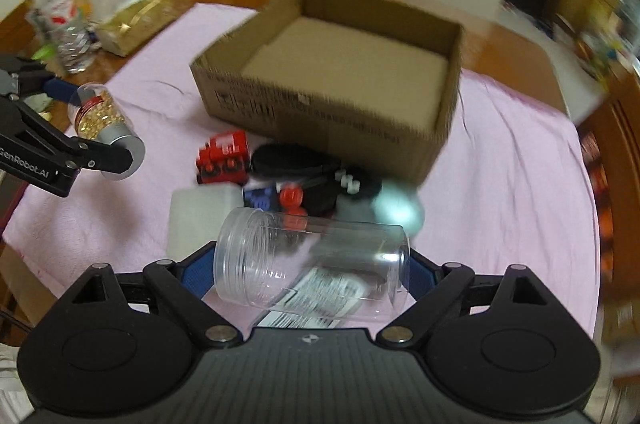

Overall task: Organize rigid objects
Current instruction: 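Carry the capsule bottle and clear jar together into the cardboard box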

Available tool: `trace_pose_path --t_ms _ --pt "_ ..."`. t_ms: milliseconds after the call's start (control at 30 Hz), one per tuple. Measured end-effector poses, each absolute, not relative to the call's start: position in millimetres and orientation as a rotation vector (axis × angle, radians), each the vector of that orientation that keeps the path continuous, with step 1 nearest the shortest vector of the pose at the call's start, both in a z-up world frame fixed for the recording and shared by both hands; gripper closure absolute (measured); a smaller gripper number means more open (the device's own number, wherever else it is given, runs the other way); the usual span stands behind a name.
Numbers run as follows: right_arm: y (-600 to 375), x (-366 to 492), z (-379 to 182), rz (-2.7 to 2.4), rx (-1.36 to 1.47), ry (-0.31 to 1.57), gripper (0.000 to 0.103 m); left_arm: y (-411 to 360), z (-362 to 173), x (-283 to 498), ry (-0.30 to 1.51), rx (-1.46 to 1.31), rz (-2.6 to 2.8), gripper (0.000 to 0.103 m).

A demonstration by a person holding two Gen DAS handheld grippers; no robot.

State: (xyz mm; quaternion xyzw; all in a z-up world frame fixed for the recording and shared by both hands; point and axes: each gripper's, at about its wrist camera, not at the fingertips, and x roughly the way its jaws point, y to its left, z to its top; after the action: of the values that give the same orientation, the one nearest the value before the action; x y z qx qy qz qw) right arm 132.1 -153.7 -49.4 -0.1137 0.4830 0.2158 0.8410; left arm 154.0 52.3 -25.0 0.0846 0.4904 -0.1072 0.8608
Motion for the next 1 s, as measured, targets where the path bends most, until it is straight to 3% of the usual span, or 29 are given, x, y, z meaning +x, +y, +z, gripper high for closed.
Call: trace_pose_path --t_ms 533,1000 --pt "-157.4 214.8 -17.2 0.553 -0.265 0.894 0.009 10.8 17.8 236.6 0.913 0.174 -0.273 0.010" --pt "-163.1 255.7 -15.3 0.446 -0.221 0.882 0.009 1.9 -21.9 347.0 0.944 0.108 -0.248 0.010"
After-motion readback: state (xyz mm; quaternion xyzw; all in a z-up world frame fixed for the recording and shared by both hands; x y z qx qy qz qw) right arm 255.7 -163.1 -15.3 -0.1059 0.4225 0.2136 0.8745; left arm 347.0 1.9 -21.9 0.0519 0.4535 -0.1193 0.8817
